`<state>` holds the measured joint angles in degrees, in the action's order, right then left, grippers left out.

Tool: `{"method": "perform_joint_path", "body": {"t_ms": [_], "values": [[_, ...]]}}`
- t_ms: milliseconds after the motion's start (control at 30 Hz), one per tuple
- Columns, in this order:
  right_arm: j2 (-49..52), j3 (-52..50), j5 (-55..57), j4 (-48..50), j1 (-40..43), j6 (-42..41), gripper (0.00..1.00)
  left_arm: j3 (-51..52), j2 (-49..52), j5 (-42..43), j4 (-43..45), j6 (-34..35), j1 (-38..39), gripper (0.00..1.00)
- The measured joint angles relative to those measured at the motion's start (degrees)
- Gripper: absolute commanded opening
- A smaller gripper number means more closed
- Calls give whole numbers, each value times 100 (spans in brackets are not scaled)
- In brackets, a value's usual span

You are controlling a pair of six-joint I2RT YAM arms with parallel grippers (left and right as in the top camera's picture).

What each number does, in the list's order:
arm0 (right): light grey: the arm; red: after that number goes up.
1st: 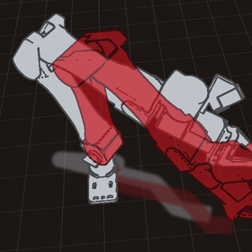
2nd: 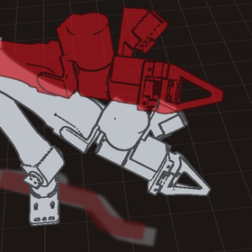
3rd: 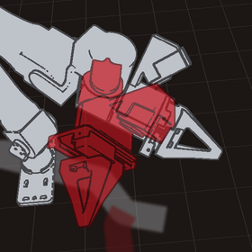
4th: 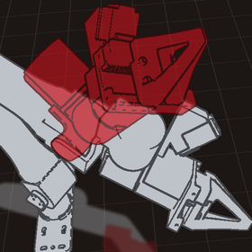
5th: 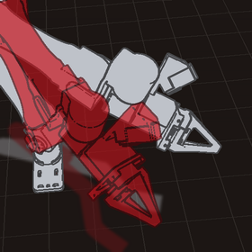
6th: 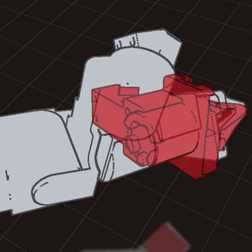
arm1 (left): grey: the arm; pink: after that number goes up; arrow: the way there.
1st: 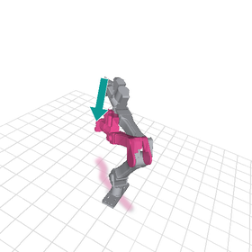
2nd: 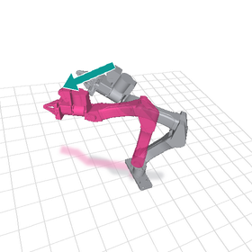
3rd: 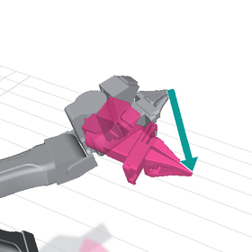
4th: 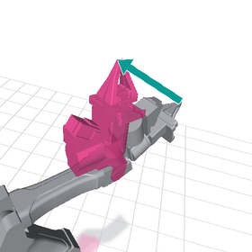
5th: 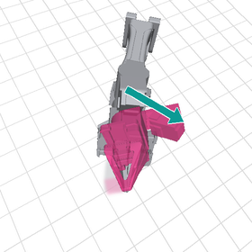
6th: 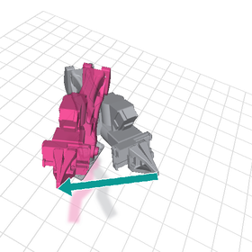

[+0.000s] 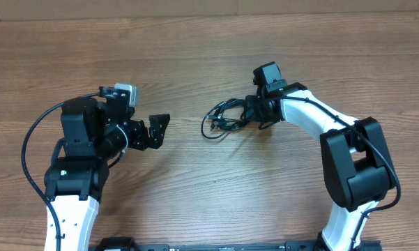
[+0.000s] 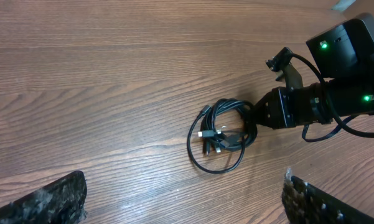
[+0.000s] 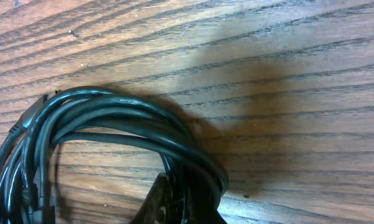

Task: Untangle cables
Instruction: 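Lower the right gripper onto the cable coil and close on it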

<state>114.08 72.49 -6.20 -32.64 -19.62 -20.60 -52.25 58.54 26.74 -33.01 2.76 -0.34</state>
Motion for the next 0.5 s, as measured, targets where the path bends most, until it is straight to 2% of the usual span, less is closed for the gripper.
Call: {"method": "perform_joint_path", "body": {"t_ms": [500], "values": [[0,15,0,-48,15,28,4,0,0,-2,0,2,0,100]]}}
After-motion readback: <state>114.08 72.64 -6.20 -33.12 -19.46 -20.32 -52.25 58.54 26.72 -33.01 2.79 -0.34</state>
